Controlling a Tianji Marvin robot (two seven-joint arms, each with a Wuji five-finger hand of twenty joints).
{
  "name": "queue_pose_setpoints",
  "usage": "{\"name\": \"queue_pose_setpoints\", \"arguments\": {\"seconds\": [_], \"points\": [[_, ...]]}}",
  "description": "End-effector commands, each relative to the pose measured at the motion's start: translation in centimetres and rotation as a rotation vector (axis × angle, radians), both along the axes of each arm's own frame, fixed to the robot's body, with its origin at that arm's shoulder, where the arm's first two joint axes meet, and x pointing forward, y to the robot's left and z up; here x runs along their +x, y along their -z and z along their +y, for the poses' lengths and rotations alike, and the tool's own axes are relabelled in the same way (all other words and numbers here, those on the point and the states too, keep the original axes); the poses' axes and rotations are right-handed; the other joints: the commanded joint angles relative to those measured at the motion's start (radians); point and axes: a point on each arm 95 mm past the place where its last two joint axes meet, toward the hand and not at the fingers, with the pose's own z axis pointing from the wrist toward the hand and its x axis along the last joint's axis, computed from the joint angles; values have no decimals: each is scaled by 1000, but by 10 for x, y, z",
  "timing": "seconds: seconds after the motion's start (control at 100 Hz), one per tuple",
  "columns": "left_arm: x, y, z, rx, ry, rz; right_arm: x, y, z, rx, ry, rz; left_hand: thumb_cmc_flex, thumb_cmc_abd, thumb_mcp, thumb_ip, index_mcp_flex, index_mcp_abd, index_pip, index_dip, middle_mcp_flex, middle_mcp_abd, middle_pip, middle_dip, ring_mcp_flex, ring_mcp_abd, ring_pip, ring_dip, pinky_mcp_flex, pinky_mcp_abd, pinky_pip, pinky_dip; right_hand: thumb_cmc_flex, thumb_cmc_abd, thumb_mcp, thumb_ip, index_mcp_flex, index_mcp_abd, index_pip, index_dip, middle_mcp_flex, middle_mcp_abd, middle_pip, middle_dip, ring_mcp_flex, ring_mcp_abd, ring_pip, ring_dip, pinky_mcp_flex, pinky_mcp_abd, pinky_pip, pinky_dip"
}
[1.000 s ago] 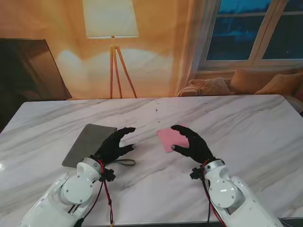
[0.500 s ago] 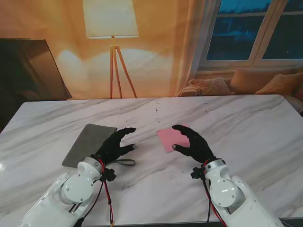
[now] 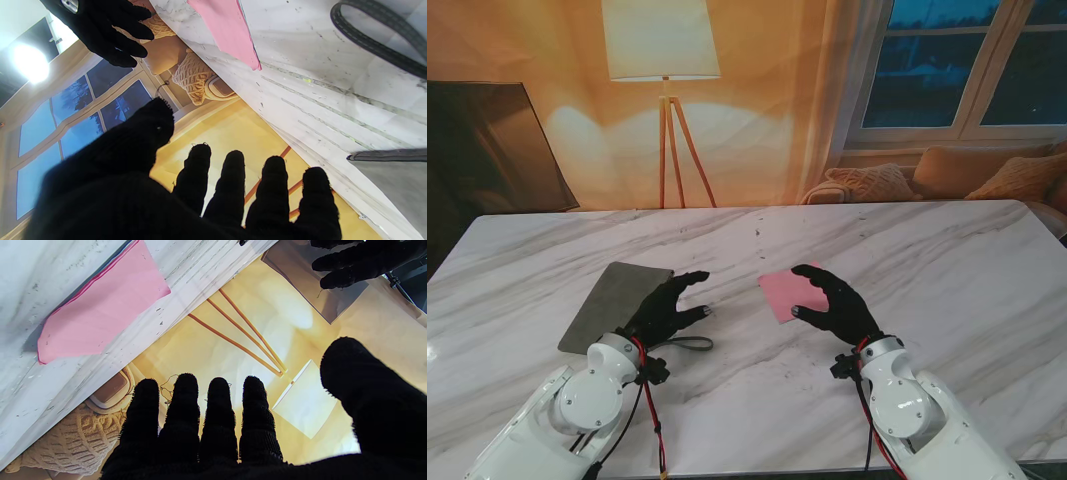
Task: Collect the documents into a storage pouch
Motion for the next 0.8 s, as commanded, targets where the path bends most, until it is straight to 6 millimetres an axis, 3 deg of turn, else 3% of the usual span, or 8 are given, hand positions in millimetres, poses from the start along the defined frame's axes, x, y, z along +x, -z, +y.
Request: {"name": "queue_pose_setpoints", "arguments": {"seconds": [0.0,0.28,0.38,0.79], "points": [[-2,-3,-1,-7,-9,0,-2,2,2,-7,-10,14,0,1,-21,16,17,-19,10,11,0,16,14,34,11,8,20,28,4,-11,13,36,-30,-9,3,14,9,-18,7,-2,-8,-9,3,9,7,-8,13,10,2,-9,10,21],[5,-14,18,114,-54,-5,-3,2,3,1,-11,22,-7,1,-30,13,4,-14,9,12,-35,28,1,52,-20,13,29,51,-13,-7,14,67,-28,-5,2,15,6,-17,8,2,-18,-7,3,12,3,-9,12,14,-1,-10,13,28],[8,-15,34,258,-41,31,-3,2,3,-7,-12,13,-22,21,-67,8,-31,-16,-11,3,-72,16,-26,35,-38,6,3,35,-25,-8,4,67,-30,-2,1,15,6,-15,8,3,-19,-5,5,13,5,-8,13,15,1,-8,15,30],[6,1,83,522,-71,179,-3,3,5,-21,-23,19,-23,35,-146,16,-149,-15,-81,-11,-150,2,-114,-23,-99,-19,-76,-6,-59,-16,-21,49,-32,2,1,17,5,-16,7,7,-22,-6,6,14,2,-9,12,16,1,-8,13,34]]}}
